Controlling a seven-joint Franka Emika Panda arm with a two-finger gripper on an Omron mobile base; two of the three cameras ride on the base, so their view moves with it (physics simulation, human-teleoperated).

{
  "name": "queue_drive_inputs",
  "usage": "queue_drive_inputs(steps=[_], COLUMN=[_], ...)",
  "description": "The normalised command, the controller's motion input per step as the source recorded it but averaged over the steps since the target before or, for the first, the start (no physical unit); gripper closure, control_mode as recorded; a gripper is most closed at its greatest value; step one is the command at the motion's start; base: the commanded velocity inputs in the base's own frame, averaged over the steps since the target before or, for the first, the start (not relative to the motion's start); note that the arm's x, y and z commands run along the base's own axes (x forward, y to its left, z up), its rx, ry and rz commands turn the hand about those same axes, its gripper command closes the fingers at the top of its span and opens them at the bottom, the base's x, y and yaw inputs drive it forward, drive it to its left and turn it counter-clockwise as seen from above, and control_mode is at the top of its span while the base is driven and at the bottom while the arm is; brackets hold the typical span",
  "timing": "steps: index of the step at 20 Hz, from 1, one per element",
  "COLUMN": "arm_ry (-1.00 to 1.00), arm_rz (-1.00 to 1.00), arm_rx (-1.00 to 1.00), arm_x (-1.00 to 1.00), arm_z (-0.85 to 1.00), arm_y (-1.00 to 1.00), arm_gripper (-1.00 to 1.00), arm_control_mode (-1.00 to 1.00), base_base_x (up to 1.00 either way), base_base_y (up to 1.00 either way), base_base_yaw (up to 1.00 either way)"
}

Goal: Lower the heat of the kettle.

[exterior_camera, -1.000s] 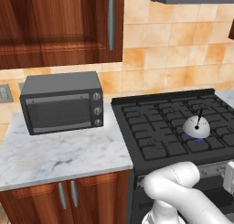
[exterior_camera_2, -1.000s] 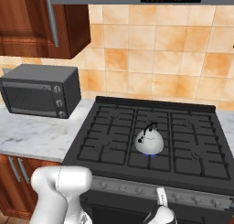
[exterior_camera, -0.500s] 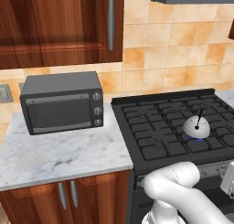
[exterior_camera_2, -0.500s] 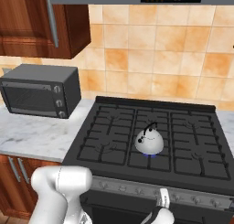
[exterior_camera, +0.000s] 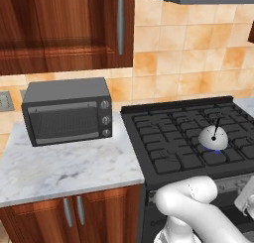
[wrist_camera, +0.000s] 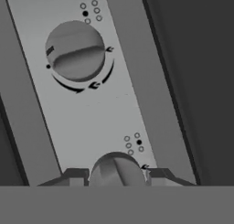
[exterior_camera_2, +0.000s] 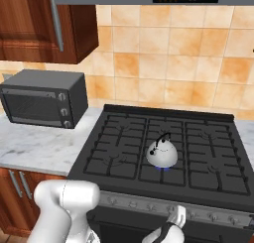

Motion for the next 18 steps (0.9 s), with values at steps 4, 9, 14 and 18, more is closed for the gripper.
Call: queue_drive_inputs(steps=[4, 9, 14, 18], arm_ry=[0.0, 0.0, 0.0, 0.0], arm_rz=[-0.19, -0.2, -0.19, -0.18], arm_rx=[0.34, 0.32, 0.34, 0.34], arm_x=[0.0, 0.0, 0.0, 0.0], arm_z=[0.0, 0.0, 0.0, 0.0], arm_y=[0.0, 0.0, 0.0, 0.0], arm_gripper=[1.0, 1.0, 1.0, 1.0], arm_control_mode=[-1.0, -1.0, -1.0, -1.0], base_base_x=[0.0, 0.0, 0.0, 0.0], base_base_y=[0.0, 0.0, 0.0, 0.0], base_base_yaw=[0.0, 0.0, 0.0, 0.0])
